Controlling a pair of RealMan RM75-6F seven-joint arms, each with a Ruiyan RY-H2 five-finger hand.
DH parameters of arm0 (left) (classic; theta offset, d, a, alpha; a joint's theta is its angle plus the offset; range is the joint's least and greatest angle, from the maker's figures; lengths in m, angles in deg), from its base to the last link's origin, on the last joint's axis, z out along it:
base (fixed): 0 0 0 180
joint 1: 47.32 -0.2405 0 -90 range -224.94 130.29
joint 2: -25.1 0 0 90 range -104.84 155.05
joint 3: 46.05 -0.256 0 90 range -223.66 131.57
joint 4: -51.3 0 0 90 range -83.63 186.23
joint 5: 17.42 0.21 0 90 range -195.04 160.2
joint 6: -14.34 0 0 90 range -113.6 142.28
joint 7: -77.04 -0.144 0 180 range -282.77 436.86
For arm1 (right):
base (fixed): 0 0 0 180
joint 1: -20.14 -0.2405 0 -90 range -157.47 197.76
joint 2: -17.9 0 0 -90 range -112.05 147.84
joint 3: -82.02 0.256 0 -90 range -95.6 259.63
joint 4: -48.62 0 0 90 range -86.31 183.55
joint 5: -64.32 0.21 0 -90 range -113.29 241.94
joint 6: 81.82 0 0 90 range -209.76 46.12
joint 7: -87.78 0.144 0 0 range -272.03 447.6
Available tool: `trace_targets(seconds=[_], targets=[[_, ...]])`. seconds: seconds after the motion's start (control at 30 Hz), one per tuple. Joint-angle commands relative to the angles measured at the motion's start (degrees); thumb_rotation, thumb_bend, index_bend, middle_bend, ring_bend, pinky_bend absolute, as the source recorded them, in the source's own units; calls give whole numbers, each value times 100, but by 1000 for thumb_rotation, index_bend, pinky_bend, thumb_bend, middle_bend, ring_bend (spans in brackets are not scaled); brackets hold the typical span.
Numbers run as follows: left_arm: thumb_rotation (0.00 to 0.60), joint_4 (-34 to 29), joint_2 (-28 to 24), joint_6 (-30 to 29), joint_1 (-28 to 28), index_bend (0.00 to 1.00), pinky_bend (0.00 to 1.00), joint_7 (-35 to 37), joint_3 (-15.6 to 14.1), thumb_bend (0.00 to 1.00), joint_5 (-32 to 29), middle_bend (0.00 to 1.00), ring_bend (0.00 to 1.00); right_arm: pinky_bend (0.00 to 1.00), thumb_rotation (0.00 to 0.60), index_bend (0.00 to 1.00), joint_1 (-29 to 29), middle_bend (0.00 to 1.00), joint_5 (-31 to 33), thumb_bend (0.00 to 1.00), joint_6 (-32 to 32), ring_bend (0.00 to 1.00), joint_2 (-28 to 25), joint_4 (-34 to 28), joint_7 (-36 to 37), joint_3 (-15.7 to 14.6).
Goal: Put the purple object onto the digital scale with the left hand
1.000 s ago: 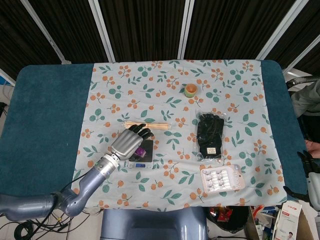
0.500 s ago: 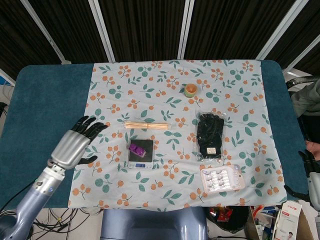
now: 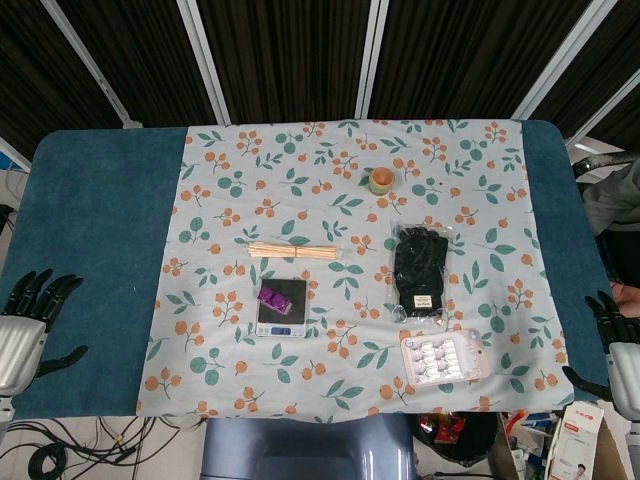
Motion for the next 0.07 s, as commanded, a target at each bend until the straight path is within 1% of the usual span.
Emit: trace_targets(seconds=[0.03, 0.07], targets=[[600, 128, 47, 76, -92, 133, 23, 100, 14, 84, -19, 128, 6, 187, 600, 26, -2, 2, -21, 68, 8, 152, -15, 14, 32, -5], [600, 130, 64, 77, -107, 133, 23, 93, 32, 84, -7, 128, 6, 187, 600, 25, -2, 2, -24, 68, 14, 152, -17, 27, 34, -2]])
